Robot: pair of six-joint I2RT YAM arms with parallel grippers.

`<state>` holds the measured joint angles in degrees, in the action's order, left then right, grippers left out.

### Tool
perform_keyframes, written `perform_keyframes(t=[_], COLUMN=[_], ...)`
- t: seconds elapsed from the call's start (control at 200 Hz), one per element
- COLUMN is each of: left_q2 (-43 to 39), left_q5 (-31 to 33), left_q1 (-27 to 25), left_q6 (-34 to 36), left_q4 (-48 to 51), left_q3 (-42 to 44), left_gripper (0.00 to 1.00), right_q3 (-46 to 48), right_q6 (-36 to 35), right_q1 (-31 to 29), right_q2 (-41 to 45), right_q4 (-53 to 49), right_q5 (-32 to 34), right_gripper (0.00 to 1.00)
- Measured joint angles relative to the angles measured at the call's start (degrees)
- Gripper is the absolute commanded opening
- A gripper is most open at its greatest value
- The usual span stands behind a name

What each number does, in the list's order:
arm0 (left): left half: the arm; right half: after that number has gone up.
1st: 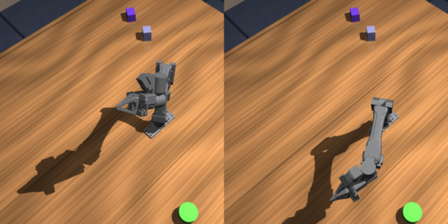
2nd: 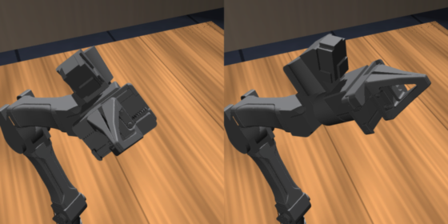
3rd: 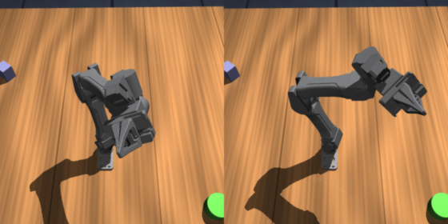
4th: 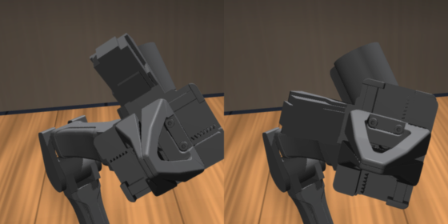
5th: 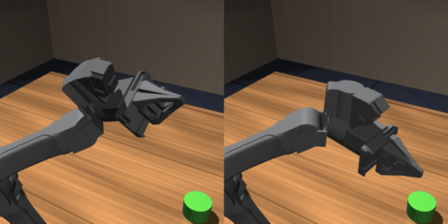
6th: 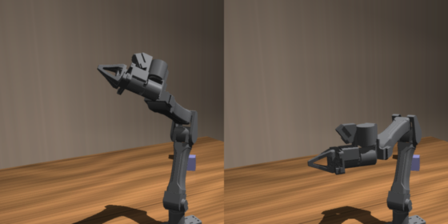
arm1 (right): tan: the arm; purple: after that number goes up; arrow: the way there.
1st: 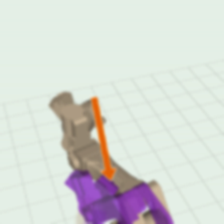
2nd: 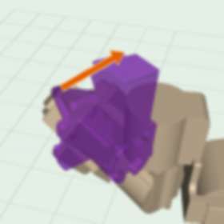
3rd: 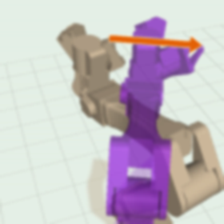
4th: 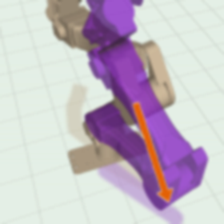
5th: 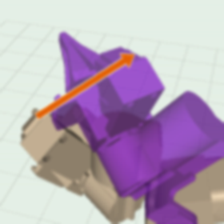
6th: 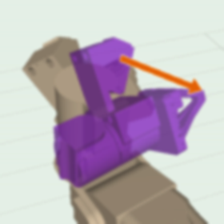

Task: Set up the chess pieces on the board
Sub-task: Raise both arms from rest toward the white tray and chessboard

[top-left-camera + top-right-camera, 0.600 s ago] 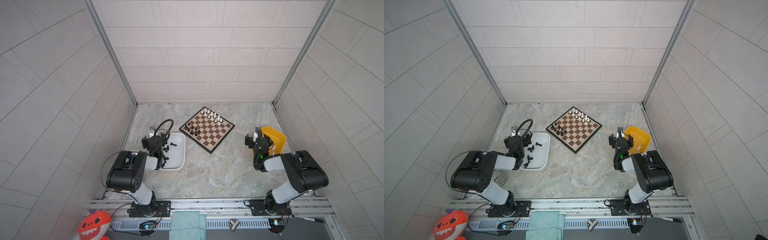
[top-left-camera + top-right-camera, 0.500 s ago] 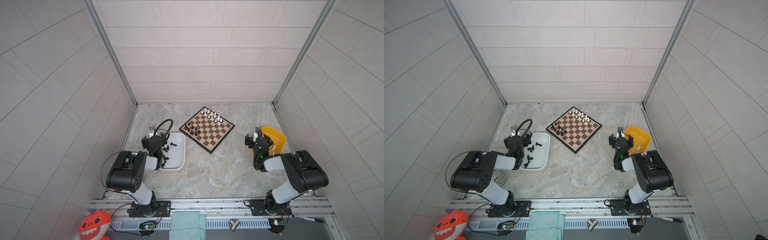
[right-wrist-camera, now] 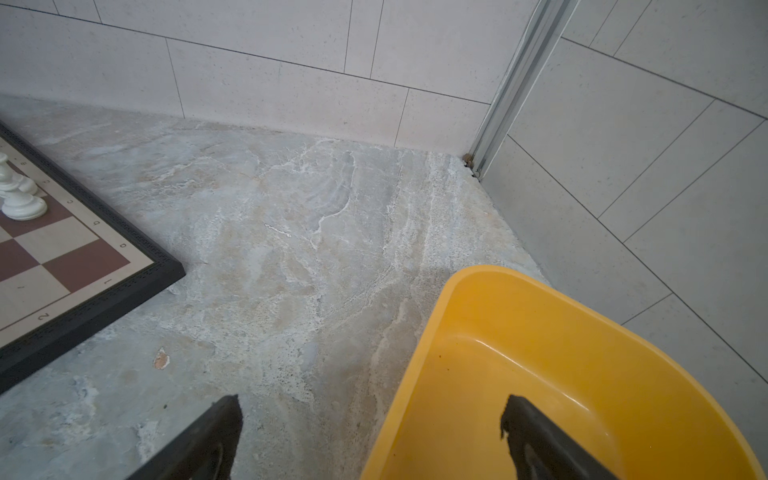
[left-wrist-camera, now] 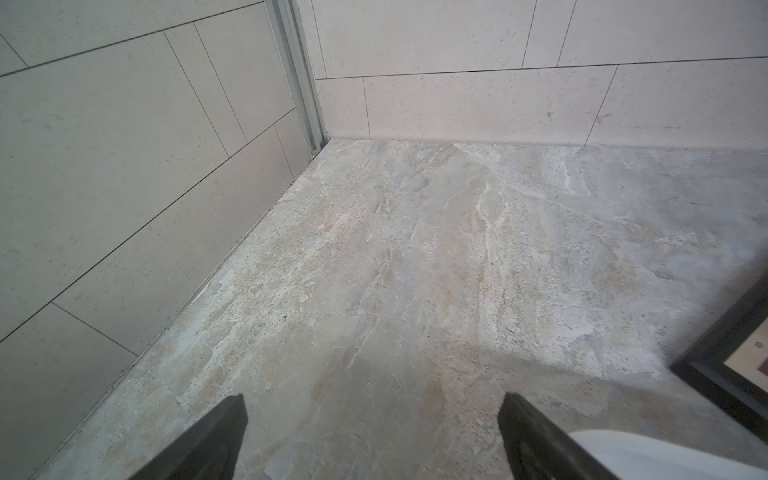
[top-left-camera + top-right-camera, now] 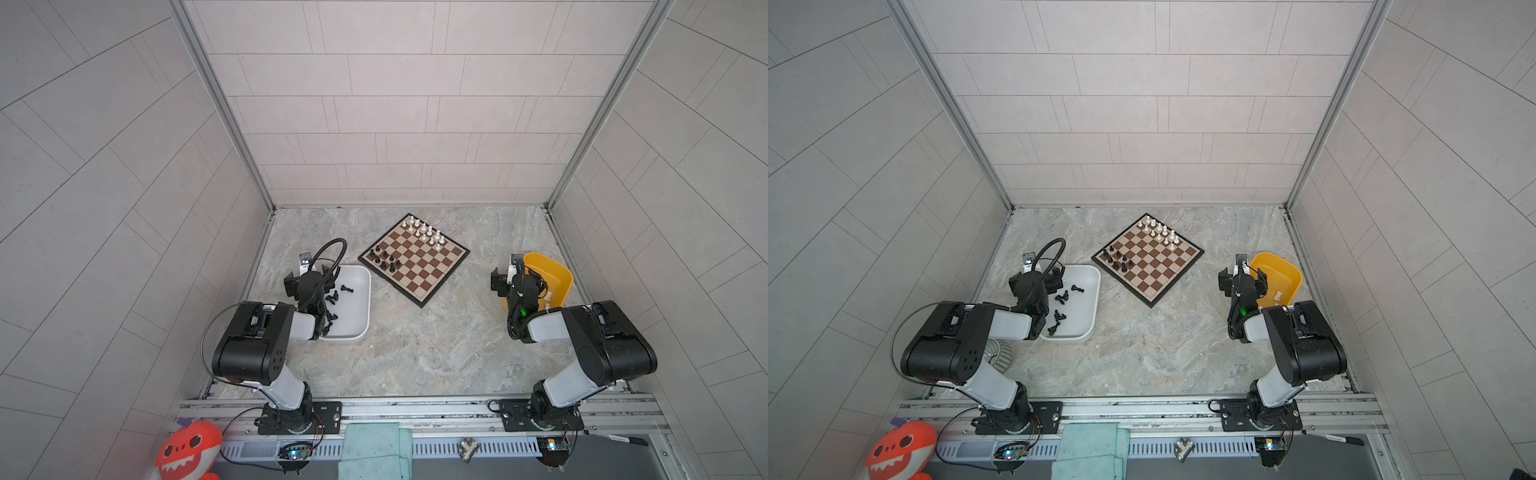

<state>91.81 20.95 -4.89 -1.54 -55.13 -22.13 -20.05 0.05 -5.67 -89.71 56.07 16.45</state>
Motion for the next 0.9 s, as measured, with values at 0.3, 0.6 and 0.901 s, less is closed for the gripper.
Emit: perform_keyframes(t=[0.3, 0.6, 0.901], left_q2=[-0.98, -18.45, -25.22], left_q5=[2.95, 12.26, 2.67], left_q1=[0.37, -1.2, -1.46], left_q6=[-1.14, -5.7, -24.87], left_q4=[1.46, 23.91, 75.1], left_q3=[0.02, -5.79, -35.5], left_gripper=[1.0, 1.0, 0.93], right_q3=[-0.02, -7.63, -21.7], right_q6=[0.17, 4.68, 29.57], right_q1=[0.24, -2.45, 4.07], right_q2=[0.0, 13.35, 19.34], right_q4=[-0.15, -17.88, -40.24], right_q5=[-0.57, 10.43, -5.29], right_gripper=[0.99, 0.99, 0.99])
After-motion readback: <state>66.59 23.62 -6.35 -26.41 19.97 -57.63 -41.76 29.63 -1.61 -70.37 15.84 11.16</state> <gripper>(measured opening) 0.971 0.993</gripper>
